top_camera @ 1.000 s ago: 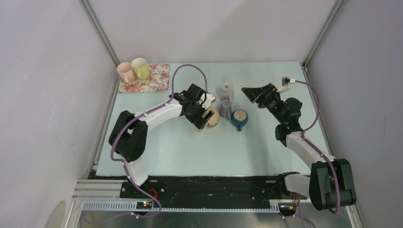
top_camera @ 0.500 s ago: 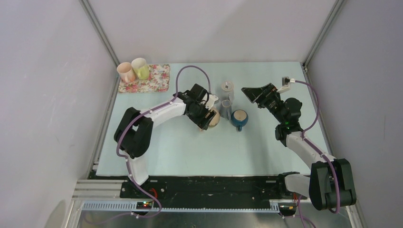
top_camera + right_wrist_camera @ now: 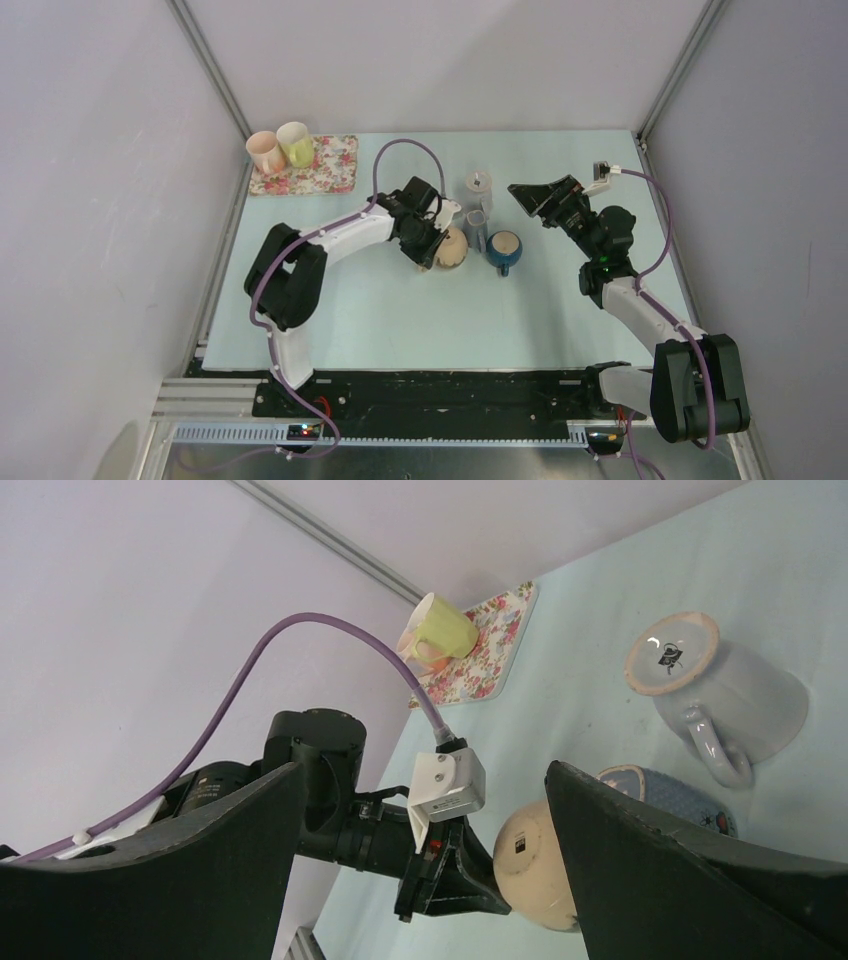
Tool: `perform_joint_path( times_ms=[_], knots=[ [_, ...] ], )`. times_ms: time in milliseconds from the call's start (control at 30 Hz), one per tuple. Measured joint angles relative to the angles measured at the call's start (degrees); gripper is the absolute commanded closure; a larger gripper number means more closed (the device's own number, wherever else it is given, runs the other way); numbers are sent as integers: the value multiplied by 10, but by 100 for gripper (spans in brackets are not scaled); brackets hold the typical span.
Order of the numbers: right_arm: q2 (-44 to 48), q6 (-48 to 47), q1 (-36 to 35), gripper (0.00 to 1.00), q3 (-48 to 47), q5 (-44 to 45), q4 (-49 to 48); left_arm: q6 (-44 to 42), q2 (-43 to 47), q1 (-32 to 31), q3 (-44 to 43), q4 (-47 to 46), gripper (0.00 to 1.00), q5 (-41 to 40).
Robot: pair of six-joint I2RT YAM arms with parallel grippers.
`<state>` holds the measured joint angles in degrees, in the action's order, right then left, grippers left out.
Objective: Turn the mug right side up
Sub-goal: Turn over the cup at the center of the board.
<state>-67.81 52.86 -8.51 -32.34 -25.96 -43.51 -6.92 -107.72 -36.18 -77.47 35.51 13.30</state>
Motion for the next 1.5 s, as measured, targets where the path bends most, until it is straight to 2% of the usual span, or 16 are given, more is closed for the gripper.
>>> perform_joint_path(
  times_ms=[133, 900, 1300, 1500],
  knots=[
    [0, 0, 0, 6, 0, 0, 0, 0, 0, 0, 0, 1, 100, 1],
    [0, 0, 2, 5, 0, 0, 0, 0, 2, 0, 0, 4, 100, -2],
    [3, 5, 12, 5, 0, -1, 0, 5, -36, -6, -54, 28, 100, -7],
    [5, 7, 12, 5, 0, -2, 0, 3, -26, -12, -55, 37, 100, -22]
  ],
)
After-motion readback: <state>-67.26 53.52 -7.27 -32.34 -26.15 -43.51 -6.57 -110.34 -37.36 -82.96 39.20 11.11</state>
